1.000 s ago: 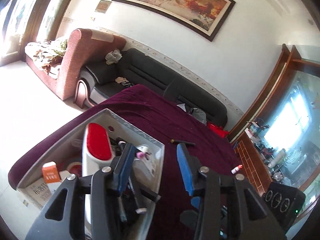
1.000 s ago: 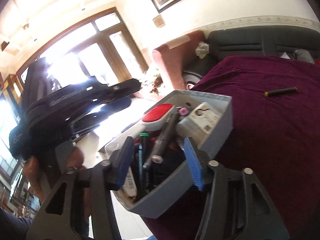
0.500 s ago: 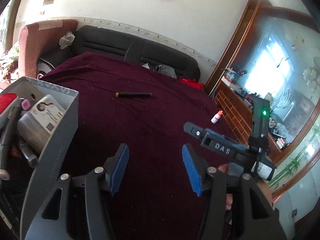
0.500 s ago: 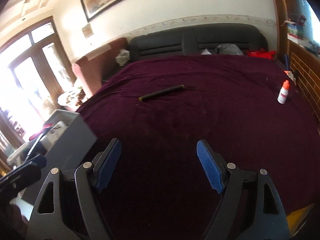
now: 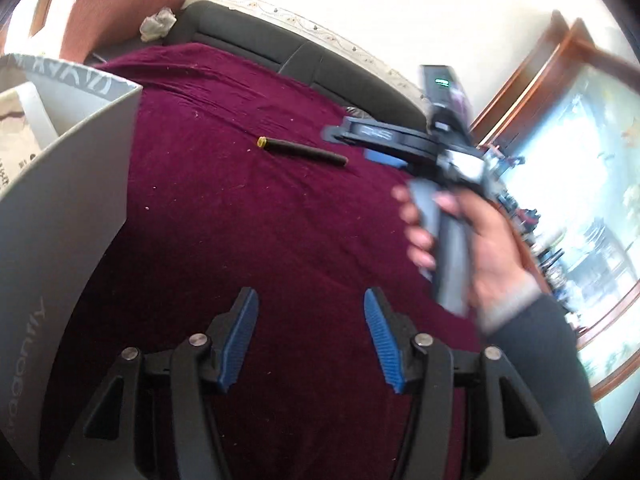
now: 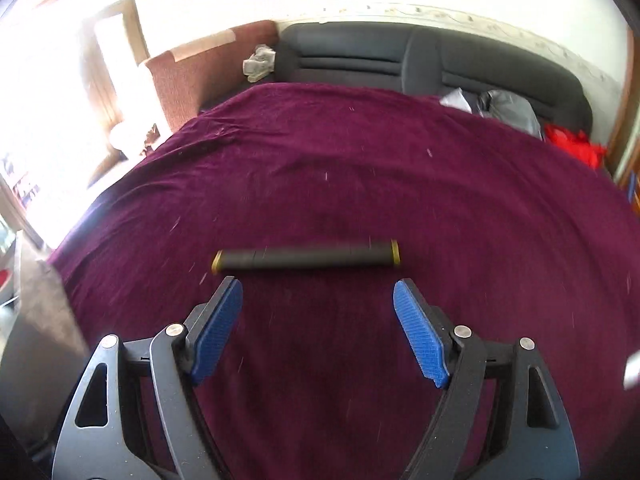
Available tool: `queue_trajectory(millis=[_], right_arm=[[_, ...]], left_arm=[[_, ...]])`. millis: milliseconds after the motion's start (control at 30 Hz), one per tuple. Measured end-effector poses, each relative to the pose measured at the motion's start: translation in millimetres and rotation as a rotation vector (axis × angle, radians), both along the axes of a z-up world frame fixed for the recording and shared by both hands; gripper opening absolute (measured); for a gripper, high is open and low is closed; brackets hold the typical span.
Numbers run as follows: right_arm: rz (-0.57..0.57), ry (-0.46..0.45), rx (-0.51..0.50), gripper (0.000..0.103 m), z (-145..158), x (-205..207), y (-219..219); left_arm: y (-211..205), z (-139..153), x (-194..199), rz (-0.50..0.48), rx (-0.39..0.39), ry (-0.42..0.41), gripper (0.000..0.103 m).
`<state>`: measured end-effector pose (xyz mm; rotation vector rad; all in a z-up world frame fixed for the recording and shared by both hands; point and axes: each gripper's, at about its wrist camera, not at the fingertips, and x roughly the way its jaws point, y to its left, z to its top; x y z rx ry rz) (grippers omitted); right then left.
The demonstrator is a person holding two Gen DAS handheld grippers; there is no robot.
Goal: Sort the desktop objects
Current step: 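Move the right tool to the yellow-capped black marker and close, then lift the yellow-capped marker with the right tool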
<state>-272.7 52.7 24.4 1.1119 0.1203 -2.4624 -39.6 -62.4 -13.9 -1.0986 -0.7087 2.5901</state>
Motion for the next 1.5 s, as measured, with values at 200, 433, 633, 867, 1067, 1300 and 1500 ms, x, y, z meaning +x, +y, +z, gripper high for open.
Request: queue_trajectory(millis=[200,433,633,867,1067,1300,1500], right_arm=[[0.054,-0.085,0.054,0.079,-14.9,-64.3,-31.5],[0.17,-0.273,0.009,0.079,-32.4,-44.8,-17.0],[0.338,-0.273,0.102,0.079,-33.8,14.8,-33.4],[0.227,-0.245,0.172,0.035,-39.3,52.3,-9.5],[0.143,-0.306,-0.043,0.016,-42.4,139.9,37.7],[-0.033,-0.318,-0.228,0.016,-46.7,273.2,62.0],[-0.043,-0.29,-0.214,0.017,-55.4,321.1,44.6]], left_arm=[[-2.0,0.9,1.9,-0.029,0.035,-0.011,0.103],[-9.5,5.6,4.4,-0.01,0.068,0.002,0.103],[-12.2,5.9,4.0,-0.002,0.066,0.01,0.103],[-18.9,5.7,2.1,0.023,0.074,0.01,0.103],[-21.5,5.4,6.6,0.012,0.087,0.025,0.103],[-5.4,-7.2,26.3,-0.116,0.127,-0.12,0.103],[8.3,-9.1,67.0,-0.155,0.107,-0.177,0.103]])
